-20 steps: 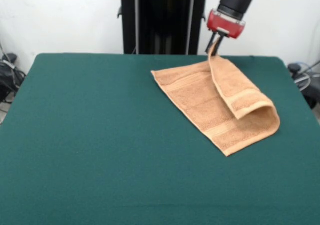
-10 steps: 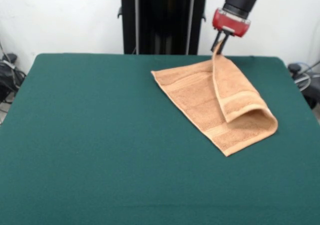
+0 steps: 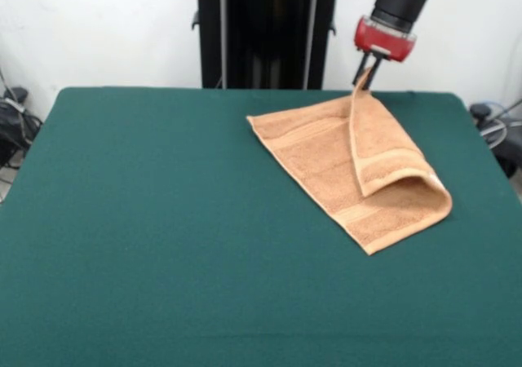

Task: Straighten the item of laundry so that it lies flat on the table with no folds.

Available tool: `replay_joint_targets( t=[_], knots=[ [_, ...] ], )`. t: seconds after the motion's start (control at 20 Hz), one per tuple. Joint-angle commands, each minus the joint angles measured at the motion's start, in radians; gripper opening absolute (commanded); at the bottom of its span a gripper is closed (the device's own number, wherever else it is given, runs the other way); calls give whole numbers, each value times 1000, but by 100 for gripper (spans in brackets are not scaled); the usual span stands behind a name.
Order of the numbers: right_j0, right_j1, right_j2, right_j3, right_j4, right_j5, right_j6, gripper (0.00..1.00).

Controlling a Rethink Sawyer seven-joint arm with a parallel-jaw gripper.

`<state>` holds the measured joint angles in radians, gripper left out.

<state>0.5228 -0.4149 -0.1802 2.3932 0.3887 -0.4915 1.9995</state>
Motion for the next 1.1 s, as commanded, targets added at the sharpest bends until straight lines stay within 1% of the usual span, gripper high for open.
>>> replay_joint_targets(
  t=[0.05, 0.2, 0.35, 0.55, 0.7, 0.9, 1.1],
  knots=[
    [-2, 20, 108, -76, 58, 129, 201, 0],
    [15, 9, 104, -79, 73, 150, 194, 0],
    [46, 6, 96, -84, 106, 157, 198, 0],
    [87, -14, 90, -93, 158, 199, 195, 0],
    [138, -43, 77, -101, 218, 260, 188, 0],
    [191, -61, 58, -118, 275, 316, 183, 0],
    [273, -53, 7, -138, 366, 324, 187, 0]
  ],
)
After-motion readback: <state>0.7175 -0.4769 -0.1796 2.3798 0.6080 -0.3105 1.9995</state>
